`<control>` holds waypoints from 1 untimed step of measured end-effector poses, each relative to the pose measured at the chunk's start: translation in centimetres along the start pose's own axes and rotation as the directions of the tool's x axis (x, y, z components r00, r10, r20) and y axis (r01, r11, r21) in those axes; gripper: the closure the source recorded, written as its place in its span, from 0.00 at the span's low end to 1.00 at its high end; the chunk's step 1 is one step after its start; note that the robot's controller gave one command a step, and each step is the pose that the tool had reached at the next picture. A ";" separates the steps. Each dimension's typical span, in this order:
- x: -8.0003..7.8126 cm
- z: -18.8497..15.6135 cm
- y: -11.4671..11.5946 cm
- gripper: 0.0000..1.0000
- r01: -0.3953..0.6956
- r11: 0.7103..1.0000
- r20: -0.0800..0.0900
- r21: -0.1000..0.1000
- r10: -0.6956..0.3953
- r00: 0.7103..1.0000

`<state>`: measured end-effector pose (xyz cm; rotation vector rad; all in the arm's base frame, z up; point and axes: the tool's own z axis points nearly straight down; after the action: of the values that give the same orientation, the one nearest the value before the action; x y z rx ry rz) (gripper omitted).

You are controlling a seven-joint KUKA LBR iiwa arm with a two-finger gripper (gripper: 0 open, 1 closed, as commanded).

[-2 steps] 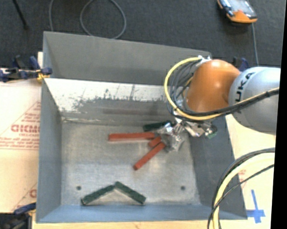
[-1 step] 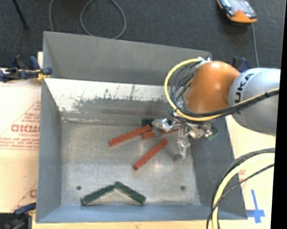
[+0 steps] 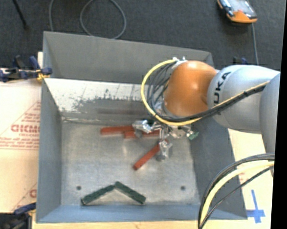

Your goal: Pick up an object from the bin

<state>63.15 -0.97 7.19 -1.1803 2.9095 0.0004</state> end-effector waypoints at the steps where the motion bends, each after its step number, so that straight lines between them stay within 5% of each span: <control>1: -0.1 -0.3 -0.3 1.00 -0.007 1.000 0.008 0.005 0.007 1.000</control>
Offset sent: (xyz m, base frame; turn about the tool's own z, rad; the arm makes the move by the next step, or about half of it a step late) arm 0.0000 0.0000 0.0000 0.0000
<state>63.41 -1.14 7.52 -1.1662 2.9047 -0.0022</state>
